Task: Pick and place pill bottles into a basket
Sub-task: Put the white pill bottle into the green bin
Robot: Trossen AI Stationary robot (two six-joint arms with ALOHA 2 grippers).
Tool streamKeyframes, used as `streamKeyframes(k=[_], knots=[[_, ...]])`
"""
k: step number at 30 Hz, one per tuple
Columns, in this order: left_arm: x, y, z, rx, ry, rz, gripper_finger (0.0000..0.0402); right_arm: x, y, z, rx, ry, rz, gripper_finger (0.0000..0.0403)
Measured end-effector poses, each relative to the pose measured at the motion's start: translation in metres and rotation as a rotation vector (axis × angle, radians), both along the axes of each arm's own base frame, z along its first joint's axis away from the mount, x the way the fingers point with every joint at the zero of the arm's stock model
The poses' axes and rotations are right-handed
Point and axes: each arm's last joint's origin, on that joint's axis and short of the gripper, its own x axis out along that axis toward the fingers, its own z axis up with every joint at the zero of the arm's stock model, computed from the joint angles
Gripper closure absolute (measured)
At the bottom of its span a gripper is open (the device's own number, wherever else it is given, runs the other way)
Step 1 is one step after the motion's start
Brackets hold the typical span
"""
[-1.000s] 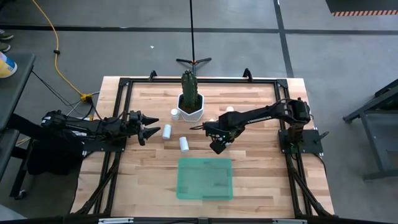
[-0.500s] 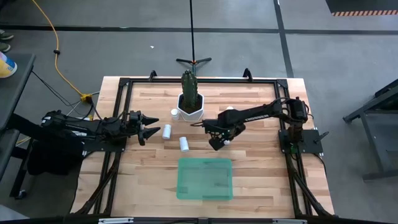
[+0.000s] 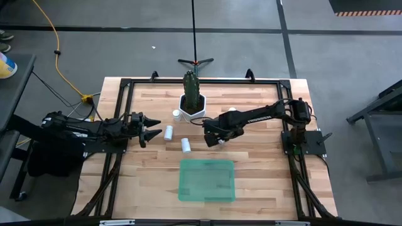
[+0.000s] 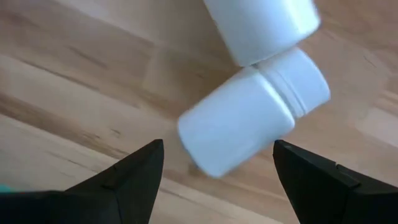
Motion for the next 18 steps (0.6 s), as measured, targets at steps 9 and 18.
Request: streamKeyframes(k=[9,18], knots=[[0.0000,0.0000,0.0000,0.000,0.000,-0.001,0.0096,0.0021,-0.0022,0.0004,-0.062,-0.023,-0.103,0.0110],[0.0000,0.0000,0.0000,0.000,0.000,-0.002,0.0096,0.0016,-0.0009,0.0002,-0.045,-0.015,0.079,0.0110]])
